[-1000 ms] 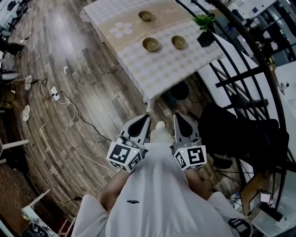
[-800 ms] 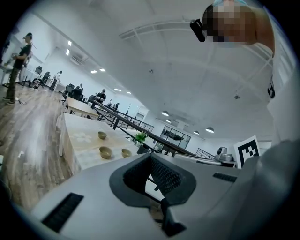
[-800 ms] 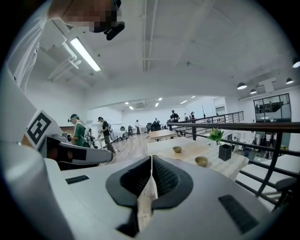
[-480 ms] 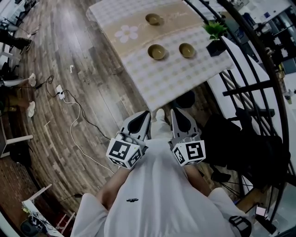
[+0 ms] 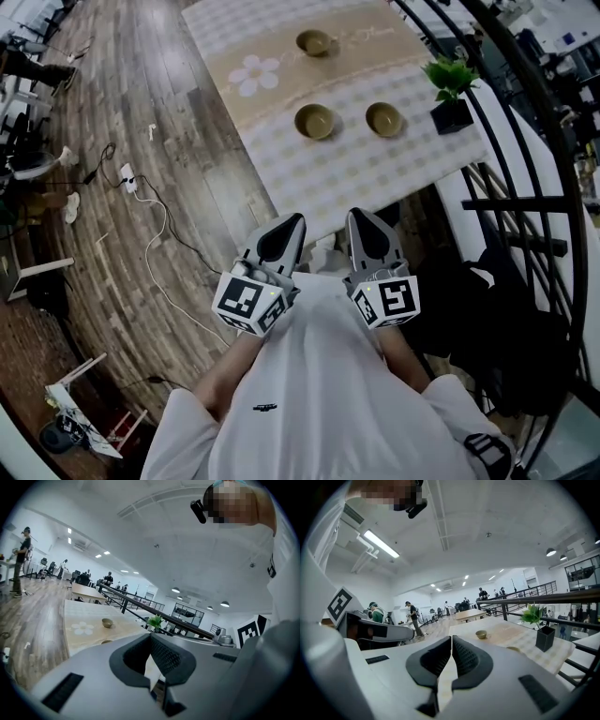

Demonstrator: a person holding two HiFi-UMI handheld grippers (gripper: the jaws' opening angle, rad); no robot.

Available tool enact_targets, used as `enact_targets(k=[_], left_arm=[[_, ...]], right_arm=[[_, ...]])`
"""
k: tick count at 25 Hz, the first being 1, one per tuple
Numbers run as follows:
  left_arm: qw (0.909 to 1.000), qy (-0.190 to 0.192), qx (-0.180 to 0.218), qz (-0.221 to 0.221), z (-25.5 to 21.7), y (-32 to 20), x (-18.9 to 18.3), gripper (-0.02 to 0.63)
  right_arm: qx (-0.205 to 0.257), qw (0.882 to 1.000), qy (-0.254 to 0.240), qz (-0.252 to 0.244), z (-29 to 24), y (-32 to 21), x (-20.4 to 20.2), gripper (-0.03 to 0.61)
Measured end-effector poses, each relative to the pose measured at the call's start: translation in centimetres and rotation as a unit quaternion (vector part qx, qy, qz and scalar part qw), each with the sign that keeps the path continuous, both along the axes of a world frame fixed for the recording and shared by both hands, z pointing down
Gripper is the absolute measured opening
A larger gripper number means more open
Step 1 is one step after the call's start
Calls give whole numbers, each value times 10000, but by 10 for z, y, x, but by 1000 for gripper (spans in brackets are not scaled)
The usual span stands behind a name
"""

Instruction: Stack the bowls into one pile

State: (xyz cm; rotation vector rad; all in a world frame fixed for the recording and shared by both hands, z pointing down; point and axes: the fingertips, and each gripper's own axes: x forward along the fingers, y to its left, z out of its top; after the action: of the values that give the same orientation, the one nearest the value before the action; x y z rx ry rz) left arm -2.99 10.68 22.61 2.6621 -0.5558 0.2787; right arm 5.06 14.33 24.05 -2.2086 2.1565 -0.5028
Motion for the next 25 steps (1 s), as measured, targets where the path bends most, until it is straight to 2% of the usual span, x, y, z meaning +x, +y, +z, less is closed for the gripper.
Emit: enact_targets(k=[6,17,25], left_arm=[[9995,-123,-194,-207,24,-17,21,17],[9972,-310,-611,-310,81,-77,46,17],[9942,-384,-907,-441,137,-121,59,17]], right_arm=[[-197,9996,-20,-194,26,-20,26,35],[-617,9954,467,-564,71,-90,50,37],[-907,9933,403,-585,126,-139,60,37]])
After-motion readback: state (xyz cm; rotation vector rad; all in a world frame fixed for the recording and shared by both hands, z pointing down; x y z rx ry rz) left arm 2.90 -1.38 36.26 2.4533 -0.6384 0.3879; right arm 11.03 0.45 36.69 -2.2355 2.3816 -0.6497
